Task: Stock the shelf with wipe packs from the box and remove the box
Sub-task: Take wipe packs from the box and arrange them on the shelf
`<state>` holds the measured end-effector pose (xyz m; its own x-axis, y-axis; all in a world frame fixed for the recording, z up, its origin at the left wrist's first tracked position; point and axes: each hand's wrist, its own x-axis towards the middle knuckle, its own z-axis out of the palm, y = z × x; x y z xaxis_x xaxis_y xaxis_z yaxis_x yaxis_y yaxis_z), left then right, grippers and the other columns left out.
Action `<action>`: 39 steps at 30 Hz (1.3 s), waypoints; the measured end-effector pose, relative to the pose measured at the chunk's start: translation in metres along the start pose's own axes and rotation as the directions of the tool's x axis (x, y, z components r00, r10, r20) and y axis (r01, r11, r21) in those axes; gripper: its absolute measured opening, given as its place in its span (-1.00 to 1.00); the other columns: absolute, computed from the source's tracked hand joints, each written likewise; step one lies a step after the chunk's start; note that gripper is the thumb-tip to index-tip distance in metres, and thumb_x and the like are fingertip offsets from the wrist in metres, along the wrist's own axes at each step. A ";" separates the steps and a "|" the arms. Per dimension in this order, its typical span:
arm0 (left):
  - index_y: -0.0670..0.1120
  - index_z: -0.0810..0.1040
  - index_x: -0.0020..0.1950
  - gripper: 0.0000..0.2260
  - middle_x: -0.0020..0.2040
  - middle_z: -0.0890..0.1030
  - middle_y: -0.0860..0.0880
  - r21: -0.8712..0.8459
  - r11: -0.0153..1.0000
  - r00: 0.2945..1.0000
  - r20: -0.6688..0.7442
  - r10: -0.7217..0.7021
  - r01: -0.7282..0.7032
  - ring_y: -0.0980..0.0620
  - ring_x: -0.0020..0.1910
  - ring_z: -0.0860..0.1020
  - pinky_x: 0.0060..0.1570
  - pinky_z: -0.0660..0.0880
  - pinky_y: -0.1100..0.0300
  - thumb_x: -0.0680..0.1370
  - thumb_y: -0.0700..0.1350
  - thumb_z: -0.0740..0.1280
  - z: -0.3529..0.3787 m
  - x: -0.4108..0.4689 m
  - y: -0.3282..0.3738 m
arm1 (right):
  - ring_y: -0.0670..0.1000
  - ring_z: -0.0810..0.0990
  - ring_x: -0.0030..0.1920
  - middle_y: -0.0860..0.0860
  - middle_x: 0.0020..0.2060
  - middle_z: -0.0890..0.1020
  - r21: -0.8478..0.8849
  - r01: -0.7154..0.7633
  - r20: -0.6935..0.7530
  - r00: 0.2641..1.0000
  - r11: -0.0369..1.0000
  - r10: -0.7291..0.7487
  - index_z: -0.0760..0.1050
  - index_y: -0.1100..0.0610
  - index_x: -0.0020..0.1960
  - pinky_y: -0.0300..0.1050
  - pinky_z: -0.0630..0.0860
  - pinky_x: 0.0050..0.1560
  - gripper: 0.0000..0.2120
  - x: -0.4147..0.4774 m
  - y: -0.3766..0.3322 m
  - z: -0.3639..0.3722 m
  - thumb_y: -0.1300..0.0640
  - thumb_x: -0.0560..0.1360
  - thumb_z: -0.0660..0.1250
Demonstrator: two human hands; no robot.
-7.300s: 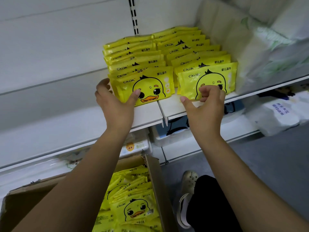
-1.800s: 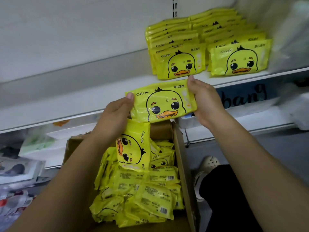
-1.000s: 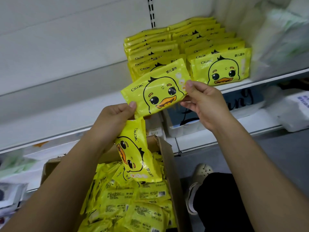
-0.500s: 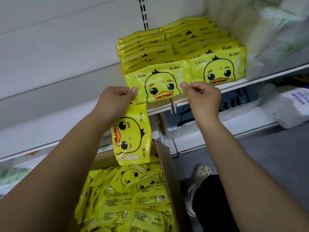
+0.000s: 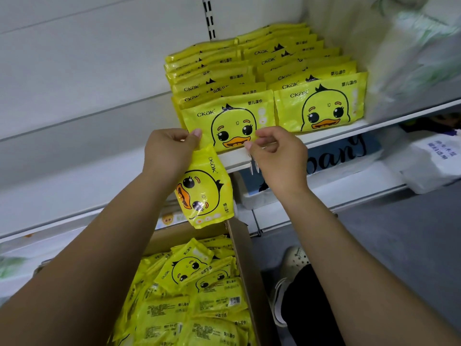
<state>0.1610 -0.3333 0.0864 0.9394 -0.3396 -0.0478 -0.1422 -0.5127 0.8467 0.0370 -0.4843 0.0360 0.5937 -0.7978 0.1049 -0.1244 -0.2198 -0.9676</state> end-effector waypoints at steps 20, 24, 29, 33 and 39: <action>0.00 0.49 0.18 -0.67 0.05 0.70 0.02 -0.722 0.508 0.704 -0.039 -0.709 0.471 -0.08 -0.05 0.69 0.02 0.64 -0.09 0.60 0.22 0.32 -0.056 -0.091 -0.037 | 0.19 0.67 0.09 0.23 0.06 0.67 0.082 -0.359 0.524 0.809 0.930 0.266 0.64 0.19 0.09 0.23 0.60 0.19 -0.33 -0.096 -0.048 -0.006 -0.42 0.42 0.34; 0.03 0.52 0.26 -0.57 0.12 0.69 0.03 -0.826 0.389 0.605 -0.075 -0.792 0.407 -0.12 0.01 0.67 0.07 0.61 -0.17 0.56 0.29 0.31 -0.066 -0.111 -0.052 | 0.20 0.69 -0.03 0.22 -0.02 0.69 0.196 -0.415 0.589 0.775 0.889 0.232 0.61 0.21 0.02 0.31 0.59 0.15 -0.74 -0.112 -0.051 -0.003 -0.01 0.58 0.39; -0.06 0.60 0.20 -0.51 0.12 0.68 -0.03 -0.731 0.614 0.705 -0.265 -0.657 0.298 -0.10 0.10 0.66 0.16 0.60 -0.18 0.56 0.32 0.30 -0.073 -0.159 -0.047 | 0.14 0.61 -0.10 0.33 -0.02 0.66 0.186 -0.364 0.509 0.830 0.913 0.227 0.67 0.08 -0.12 0.40 0.53 0.12 -0.68 -0.120 -0.052 0.014 -0.19 0.42 0.49; 0.00 0.73 -0.10 -0.75 -0.08 0.72 -0.10 -0.635 0.737 0.832 -0.262 -0.488 0.232 -0.05 -0.10 0.61 0.09 0.59 -0.28 0.58 0.15 0.41 -0.078 -0.173 -0.061 | 0.16 0.66 0.01 0.08 -0.10 0.73 0.185 -0.353 0.478 0.848 0.917 0.230 0.69 0.02 -0.17 0.34 0.51 0.27 -0.73 -0.112 -0.048 0.029 -0.19 0.42 0.48; -0.06 0.67 -0.01 -0.87 -0.10 0.75 -0.07 -0.777 0.568 0.777 -0.172 -0.605 0.270 -0.10 -0.08 0.73 -0.01 0.67 -0.14 0.61 -0.01 0.41 -0.091 -0.172 -0.070 | 0.04 0.60 -0.07 -0.03 -0.19 0.69 0.185 -0.417 0.479 0.829 0.890 0.288 0.68 0.12 -0.13 0.19 0.53 0.19 -0.75 -0.105 -0.048 0.051 -0.08 0.46 0.48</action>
<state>0.0375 -0.1671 0.0839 0.8699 0.1821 -0.4585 0.4157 0.2297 0.8800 0.0209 -0.3610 0.0599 0.8374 -0.4555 -0.3023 -0.2108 0.2412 -0.9473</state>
